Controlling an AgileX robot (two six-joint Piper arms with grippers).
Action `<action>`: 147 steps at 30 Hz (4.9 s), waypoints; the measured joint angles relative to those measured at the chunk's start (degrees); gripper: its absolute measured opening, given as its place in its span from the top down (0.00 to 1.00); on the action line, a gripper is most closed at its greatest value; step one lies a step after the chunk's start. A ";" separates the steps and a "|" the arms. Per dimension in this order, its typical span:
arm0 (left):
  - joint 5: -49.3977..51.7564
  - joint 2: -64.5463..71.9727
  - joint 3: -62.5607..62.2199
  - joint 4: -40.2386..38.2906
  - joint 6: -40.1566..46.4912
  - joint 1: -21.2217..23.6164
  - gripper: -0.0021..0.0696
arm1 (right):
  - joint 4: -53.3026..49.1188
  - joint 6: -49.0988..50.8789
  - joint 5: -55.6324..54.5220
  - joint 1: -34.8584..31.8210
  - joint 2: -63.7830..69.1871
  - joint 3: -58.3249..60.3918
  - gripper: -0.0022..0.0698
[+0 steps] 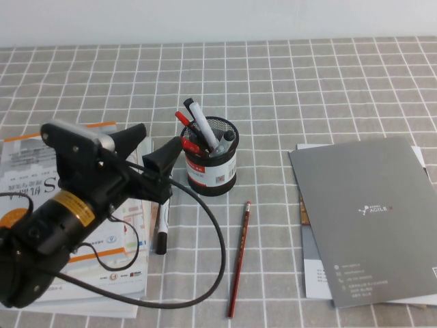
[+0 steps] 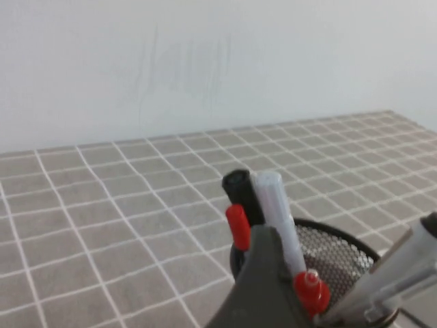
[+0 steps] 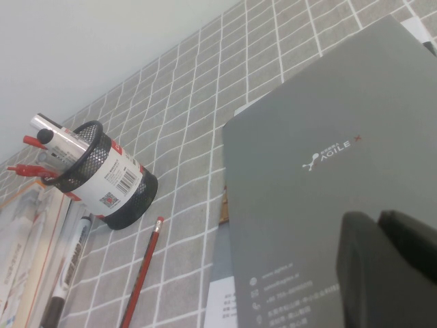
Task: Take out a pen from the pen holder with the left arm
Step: 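Take a marker out of the pen holder and lay it on the table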
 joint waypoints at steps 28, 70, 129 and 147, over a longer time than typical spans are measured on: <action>-10.51 17.17 -8.66 1.04 -1.87 0.45 0.29 | 0.00 0.00 0.00 0.00 0.00 0.00 0.99; -10.59 17.63 -10.45 5.26 -2.16 0.45 0.81 | 0.00 0.00 0.00 0.00 0.00 0.00 0.99; 23.45 -23.25 -23.26 54.99 -63.08 0.45 0.82 | 0.00 0.00 0.00 0.00 0.00 0.00 0.99; 82.58 -17.46 -21.69 -43.56 38.39 -6.21 0.82 | 0.00 0.00 0.00 0.00 0.00 0.00 0.99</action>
